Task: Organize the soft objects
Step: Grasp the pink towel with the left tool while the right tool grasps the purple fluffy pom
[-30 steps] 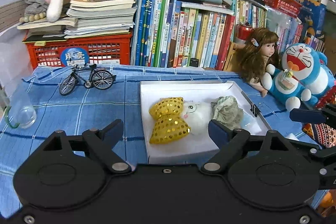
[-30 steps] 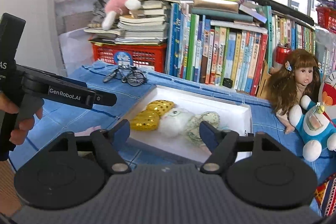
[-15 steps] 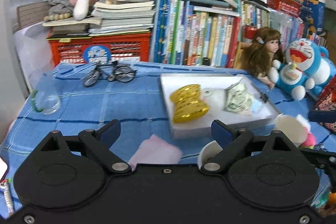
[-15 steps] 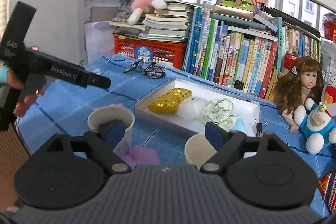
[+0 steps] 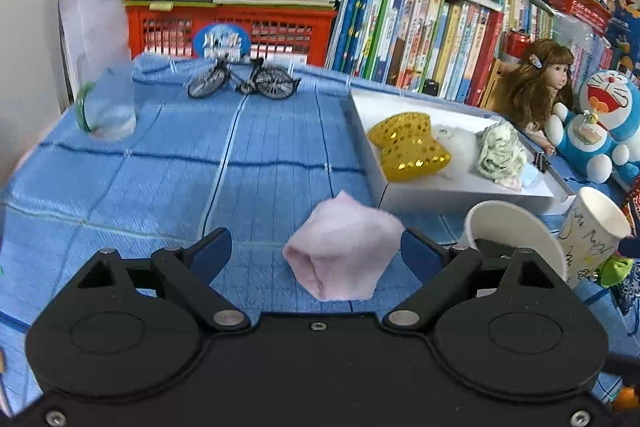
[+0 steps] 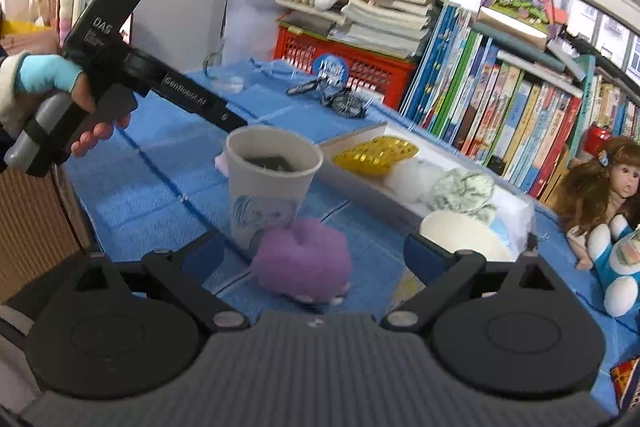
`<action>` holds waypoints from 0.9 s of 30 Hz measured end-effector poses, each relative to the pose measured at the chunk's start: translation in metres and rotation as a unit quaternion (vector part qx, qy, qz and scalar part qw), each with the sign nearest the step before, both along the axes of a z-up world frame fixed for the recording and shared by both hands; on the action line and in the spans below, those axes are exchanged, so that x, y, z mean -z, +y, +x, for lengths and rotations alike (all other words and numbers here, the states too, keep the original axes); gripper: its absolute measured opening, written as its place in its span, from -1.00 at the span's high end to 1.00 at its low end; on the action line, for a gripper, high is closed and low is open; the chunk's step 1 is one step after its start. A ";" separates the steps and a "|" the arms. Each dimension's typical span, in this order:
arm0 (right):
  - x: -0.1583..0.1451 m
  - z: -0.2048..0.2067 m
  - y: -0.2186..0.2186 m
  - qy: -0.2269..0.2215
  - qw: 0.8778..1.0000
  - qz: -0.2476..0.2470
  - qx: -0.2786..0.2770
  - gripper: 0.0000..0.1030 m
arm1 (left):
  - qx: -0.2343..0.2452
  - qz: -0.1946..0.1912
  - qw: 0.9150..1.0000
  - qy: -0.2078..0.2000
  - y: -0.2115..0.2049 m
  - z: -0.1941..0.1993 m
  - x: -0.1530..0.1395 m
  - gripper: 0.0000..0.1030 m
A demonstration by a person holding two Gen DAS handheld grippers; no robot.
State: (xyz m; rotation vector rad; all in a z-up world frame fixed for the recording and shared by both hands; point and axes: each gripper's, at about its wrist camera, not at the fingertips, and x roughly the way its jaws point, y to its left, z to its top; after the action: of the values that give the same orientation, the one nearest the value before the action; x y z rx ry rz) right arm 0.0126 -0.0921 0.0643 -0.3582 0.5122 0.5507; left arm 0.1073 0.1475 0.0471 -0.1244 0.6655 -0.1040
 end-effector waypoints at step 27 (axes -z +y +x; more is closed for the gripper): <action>0.061 0.035 0.020 0.045 0.996 0.028 0.075 -0.74 | -0.044 -0.118 0.990 0.056 0.007 0.045 0.034 0.44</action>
State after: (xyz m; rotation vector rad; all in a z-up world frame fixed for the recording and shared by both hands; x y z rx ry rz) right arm 0.0476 -0.0717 0.0037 -0.2403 0.6046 0.4358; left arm 0.1526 0.1545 0.0127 -0.3891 0.7578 -0.0914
